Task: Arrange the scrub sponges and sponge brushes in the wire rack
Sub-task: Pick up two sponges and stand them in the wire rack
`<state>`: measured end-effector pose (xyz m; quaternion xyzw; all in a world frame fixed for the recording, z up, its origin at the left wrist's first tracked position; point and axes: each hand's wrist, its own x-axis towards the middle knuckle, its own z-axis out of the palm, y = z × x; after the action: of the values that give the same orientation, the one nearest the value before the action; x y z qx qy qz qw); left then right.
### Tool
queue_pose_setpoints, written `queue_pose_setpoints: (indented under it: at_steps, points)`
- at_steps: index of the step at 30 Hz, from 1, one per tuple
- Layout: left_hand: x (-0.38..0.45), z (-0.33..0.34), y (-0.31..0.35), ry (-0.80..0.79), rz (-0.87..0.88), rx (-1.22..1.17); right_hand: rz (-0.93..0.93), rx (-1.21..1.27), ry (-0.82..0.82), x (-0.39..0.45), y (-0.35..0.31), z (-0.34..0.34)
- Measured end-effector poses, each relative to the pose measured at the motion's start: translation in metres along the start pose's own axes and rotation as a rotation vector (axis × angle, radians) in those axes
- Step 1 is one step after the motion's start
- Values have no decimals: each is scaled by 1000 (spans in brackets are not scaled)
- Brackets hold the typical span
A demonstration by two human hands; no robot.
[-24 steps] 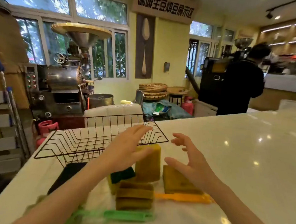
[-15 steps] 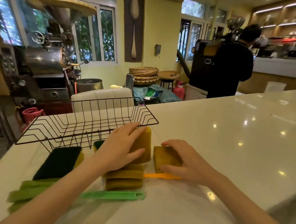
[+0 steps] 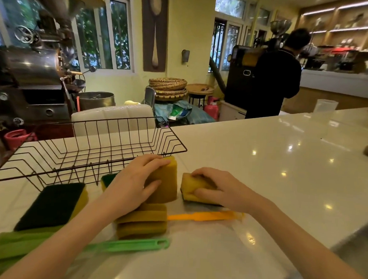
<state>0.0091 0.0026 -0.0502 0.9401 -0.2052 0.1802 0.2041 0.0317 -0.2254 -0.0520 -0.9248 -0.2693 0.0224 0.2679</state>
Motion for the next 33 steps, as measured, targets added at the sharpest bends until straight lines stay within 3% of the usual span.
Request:
queue_pose_setpoints:
  at_steps: [4, 7, 10, 17, 21, 25, 30, 33]
  points:
    - [-1, 1, 0, 9, 4, 8, 230, 372, 145, 13, -1, -13]
    - [-3, 1, 1, 1, -10, 27, 455, 676, 144, 25, 5, -2]
    - [-5, -1, 2, 2, -7, 46, 573, 782, 121, 30, 15, 11]
    - [-2, -8, 8, -18, -1, 17, 383, 327, 385, 26, 29, 12]
    - [1, -17, 15, 6, -14, -54, 323, 368, 401, 21, 26, 13]
    - [2, -21, 15, 83, 22, 34, 218, 317, 352, 9, 9, 17]
    - [-1, -6, 16, 37, 119, 321, 146, 136, 300, 6, 7, 20]
    - [2, -5, 16, -107, 72, 273, 98, 83, 309, 5, 9, 21]
